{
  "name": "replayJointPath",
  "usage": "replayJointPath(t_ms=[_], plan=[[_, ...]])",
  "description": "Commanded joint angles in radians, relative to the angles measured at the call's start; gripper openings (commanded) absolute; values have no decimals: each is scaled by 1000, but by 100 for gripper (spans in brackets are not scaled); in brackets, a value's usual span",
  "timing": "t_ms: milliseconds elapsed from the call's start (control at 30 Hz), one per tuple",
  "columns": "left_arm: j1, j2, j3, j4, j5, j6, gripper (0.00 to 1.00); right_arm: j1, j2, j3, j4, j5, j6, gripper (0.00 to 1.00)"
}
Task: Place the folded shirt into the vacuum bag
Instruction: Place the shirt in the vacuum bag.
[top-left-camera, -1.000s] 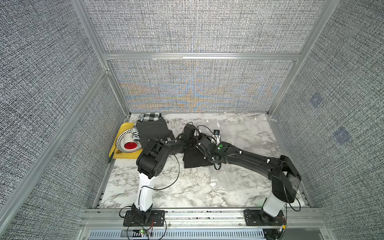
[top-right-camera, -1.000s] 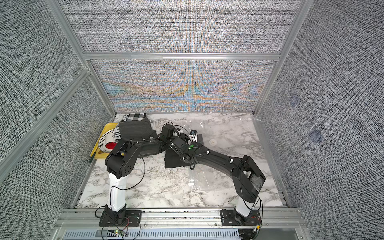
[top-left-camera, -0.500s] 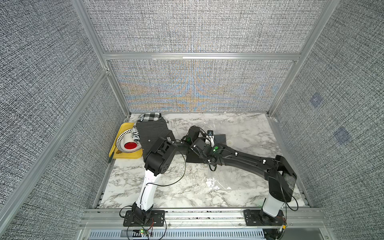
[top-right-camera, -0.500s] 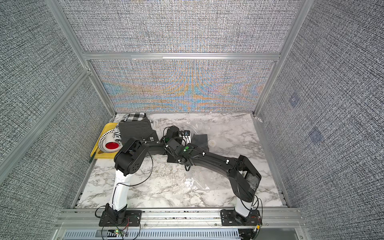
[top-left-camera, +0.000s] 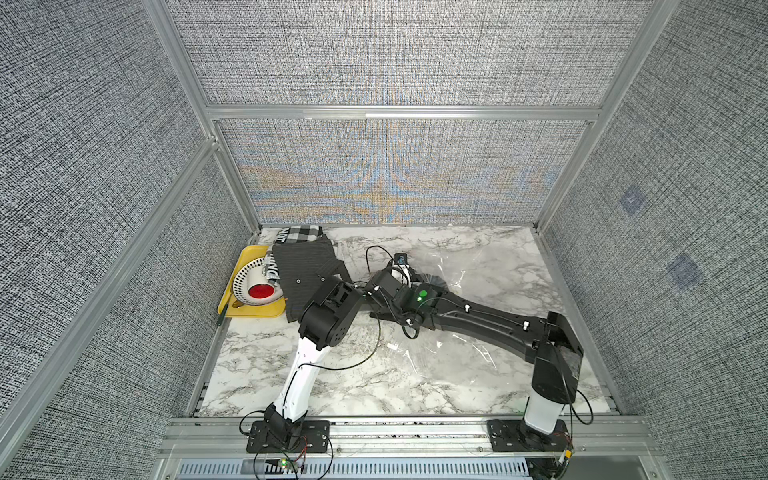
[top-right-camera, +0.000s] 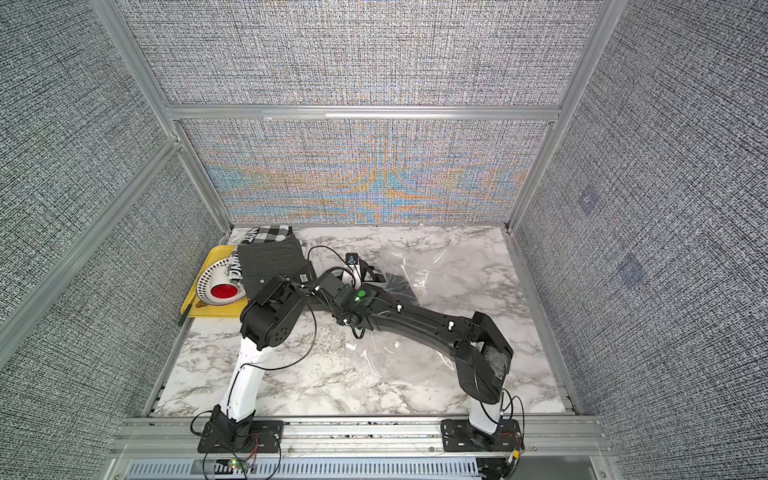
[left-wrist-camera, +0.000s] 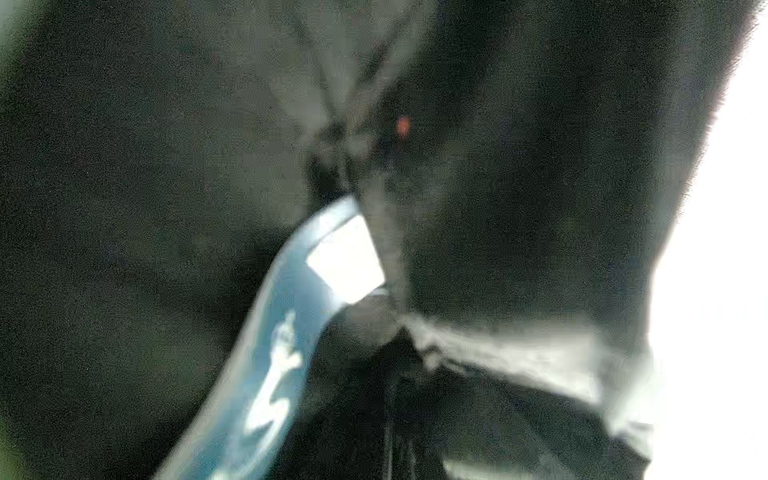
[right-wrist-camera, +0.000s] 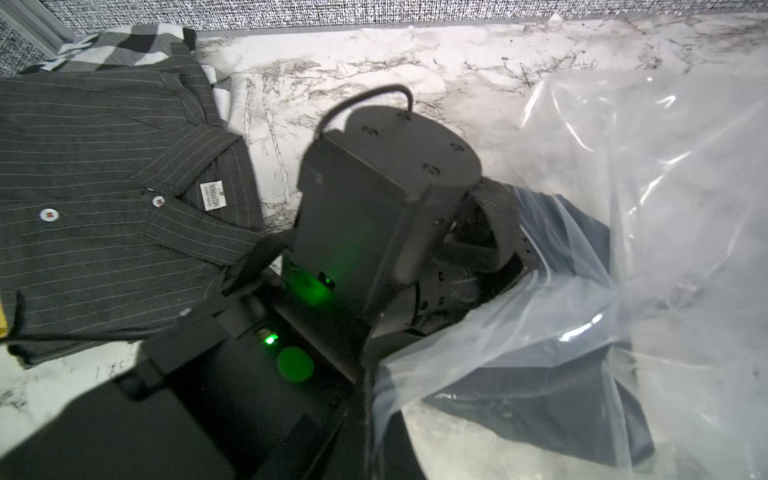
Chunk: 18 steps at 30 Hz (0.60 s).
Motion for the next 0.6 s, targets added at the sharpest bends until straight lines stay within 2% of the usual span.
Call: replayJointPath(t_ms=[0,33,100,167,267,433,567], plan=[[-7,-1,6,-71,-38,41,3,5,19,46,89,-51,-45,0],[-7,-6,6,-73,-32,52,8,0,25,52,83,-51,-49,0],[-7,-23,0,-82,-20,72,26,-18,35,60,48,-45,-40,0],[-6,-60,-23,-96,-18,108,57,-43,33,50,3,-30,-22,0],[-7,-124,-50,-148,-14,178,78,-66,8,17,-19,-8,-30,0],[-9,-219,-112,-152,-3,235,92,-79,-34,-23,25,-11,-134,0],[-25,-237,-78,-208,32,324,94,-88,-59,-67,115,-80,-242,0]])
